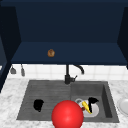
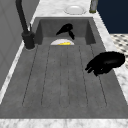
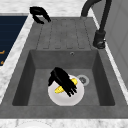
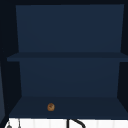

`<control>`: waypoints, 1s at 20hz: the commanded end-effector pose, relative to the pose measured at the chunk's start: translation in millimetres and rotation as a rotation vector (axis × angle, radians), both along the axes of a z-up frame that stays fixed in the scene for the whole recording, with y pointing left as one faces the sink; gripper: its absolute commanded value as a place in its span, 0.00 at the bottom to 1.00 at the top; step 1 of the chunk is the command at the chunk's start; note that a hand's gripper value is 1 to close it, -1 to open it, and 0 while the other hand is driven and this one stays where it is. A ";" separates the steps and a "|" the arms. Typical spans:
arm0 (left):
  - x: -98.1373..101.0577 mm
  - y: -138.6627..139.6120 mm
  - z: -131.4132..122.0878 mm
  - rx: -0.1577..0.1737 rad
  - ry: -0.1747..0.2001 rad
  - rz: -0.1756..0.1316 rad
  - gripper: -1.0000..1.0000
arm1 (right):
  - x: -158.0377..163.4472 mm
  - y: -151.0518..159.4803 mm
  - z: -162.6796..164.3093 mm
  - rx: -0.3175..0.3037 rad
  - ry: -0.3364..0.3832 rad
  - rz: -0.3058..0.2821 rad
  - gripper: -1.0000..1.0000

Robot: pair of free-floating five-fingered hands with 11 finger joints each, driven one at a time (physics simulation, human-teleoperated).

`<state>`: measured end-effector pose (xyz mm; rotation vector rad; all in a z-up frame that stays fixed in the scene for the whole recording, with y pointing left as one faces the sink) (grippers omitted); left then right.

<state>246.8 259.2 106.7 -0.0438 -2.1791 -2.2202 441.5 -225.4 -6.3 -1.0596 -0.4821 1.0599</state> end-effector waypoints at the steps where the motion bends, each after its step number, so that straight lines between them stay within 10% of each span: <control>1: 0.0 0.0 0.0 0.000 0.000 0.000 0.50 | 0.0 4.5 2.8 0.024 0.009 -0.111 0.00; 7: 0.0 0.0 0.0 0.000 0.000 0.000 0.50 | -10.8 15.0 4.6 -0.015 0.023 -0.195 0.00; 13: 0.0 0.0 0.0 0.000 0.000 0.000 0.50 | -19.7 23.8 3.7 -0.068 0.019 -0.131 0.00; 20: 0.0 0.0 0.0 0.000 0.000 0.000 0.50 | -18.3 47.0 8.2 0.016 0.035 -0.176 0.00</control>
